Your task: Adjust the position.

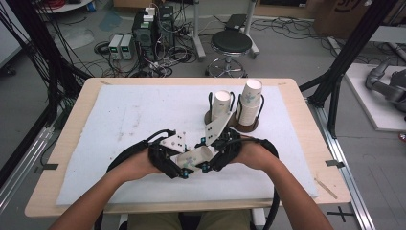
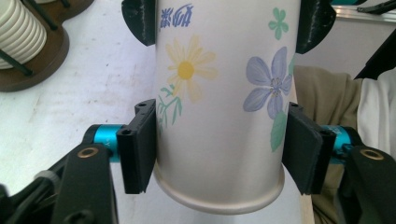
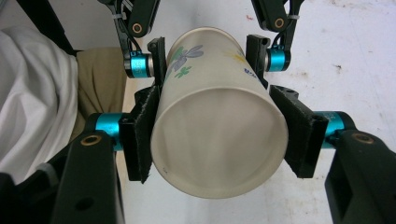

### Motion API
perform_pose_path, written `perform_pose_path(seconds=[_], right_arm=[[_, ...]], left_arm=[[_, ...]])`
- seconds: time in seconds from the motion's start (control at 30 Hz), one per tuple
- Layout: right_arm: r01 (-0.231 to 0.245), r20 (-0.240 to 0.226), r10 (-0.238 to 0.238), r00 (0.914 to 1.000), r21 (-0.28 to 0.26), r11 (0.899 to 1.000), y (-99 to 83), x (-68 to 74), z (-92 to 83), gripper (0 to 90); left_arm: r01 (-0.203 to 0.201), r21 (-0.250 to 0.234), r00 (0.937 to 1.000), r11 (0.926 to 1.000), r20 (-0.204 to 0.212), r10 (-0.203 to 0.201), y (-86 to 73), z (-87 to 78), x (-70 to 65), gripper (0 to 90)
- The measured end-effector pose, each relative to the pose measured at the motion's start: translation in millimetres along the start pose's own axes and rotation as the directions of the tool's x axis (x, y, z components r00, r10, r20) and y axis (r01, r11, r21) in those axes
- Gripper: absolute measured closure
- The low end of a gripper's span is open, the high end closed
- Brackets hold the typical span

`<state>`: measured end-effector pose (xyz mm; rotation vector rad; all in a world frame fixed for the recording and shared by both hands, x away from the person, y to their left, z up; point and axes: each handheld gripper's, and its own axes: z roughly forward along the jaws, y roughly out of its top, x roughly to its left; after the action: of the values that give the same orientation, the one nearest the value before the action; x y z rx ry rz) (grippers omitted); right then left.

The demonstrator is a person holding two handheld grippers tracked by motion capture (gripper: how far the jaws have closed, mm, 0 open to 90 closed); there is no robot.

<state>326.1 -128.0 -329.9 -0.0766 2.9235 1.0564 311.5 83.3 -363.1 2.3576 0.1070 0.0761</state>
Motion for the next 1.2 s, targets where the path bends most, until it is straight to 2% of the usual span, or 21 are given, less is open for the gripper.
perform_pose_path(seconds=[0.07, 0.17, 0.33, 0.4, 0.53, 0.63, 0.7, 0.77, 0.83, 0.93, 1.03, 1.13, 1.17, 1.2], right_arm=[[-0.004, -0.006, 0.004, 1.0000, -0.002, 1.000, -0.7, 0.1, -1.2, 38.0], [-0.014, -0.015, 0.014, 0.9998, -0.003, 1.000, -2.0, -0.2, -3.4, 38.0], [-0.030, -0.002, 0.030, 0.9996, 0.010, 1.000, -7.1, -1.5, -6.0, 38.0], [-0.037, 0.012, 0.037, 0.9992, 0.009, 0.999, -10.9, -2.9, -7.5, 38.0], [-0.055, 0.029, 0.055, 0.9981, -0.001, 0.998, -17.6, -3.6, -11.2, 37.9], [-0.068, 0.045, 0.069, 0.9966, -0.023, 0.997, -24.2, -3.3, -14.1, 37.9], [-0.080, 0.053, 0.083, 0.9952, -0.060, 0.995, -29.3, -3.1, -16.3, 37.8], [-0.088, 0.057, 0.093, 0.9941, -0.090, 0.992, -34.0, -2.6, -18.9, 37.8], [-0.097, 0.057, 0.105, 0.9929, -0.127, 0.987, -37.6, -2.1, -21.2, 37.8], [-0.110, 0.046, 0.121, 0.9916, -0.189, 0.976, -43.0, -0.7, -24.7, 37.8], [-0.119, 0.042, 0.133, 0.9902, -0.246, 0.962, -47.6, 0.2, -27.0, 37.8], [-0.133, 0.033, 0.149, 0.9883, -0.295, 0.946, -51.6, 1.3, -28.5, 37.8], [-0.138, 0.030, 0.155, 0.9874, -0.313, 0.940, -53.2, 1.6, -28.7, 37.8], [-0.138, 0.029, 0.155, 0.9875, -0.321, 0.937, -53.9, 1.7, -28.9, 37.8]], left_arm=[[-0.010, -0.021, 0.9999, 0.9997, 0.005, 0.010, -0.8, -0.4, -0.2, 32.0], [0.013, -0.058, 0.9999, 0.9982, -0.009, -0.014, -2.1, -1.6, -0.2, 23.7], [0.021, -0.101, 0.9996, 0.9947, -0.015, -0.022, -8.7, -8.4, 1.2, 21.4], [0.033, -0.130, 0.9992, 0.9910, -0.020, -0.036, -11.0, -10.7, 0.9, 20.8], [0.056, -0.199, 0.9973, 0.9785, -0.034, -0.064, -19.6, -17.6, 1.9, 19.8], [0.082, -0.246, 0.9955, 0.9659, -0.025, -0.091, -27.4, -21.2, 1.5, 19.8], [0.110, -0.287, 0.9924, 0.9516, -0.022, -0.121, -32.7, -22.7, 0.7, 19.8], [0.121, -0.315, 0.9909, 0.9413, -0.018, -0.133, -38.2, -24.9, 0.7, 19.7], [0.131, -0.353, 0.9892, 0.9263, -0.015, -0.146, -43.0, -25.8, 0.0, 19.6], [0.149, -0.407, 0.9857, 0.9011, -0.012, -0.168, -49.2, -26.2, -0.5, 17.5], [0.147, -0.431, 0.9858, 0.8903, -0.010, -0.168, -52.5, -25.0, -1.2, 17.2], [0.155, -0.463, 0.9847, 0.8730, 0.000, -0.174, -54.0, -23.7, -2.2, 16.9], [0.158, -0.470, 0.9839, 0.8686, 0.001, -0.179, -54.3, -23.3, -2.6, 16.9], [0.161, -0.476, 0.9835, 0.8648, 0.004, -0.181, -54.6, -22.8, -2.4, 17.0]])
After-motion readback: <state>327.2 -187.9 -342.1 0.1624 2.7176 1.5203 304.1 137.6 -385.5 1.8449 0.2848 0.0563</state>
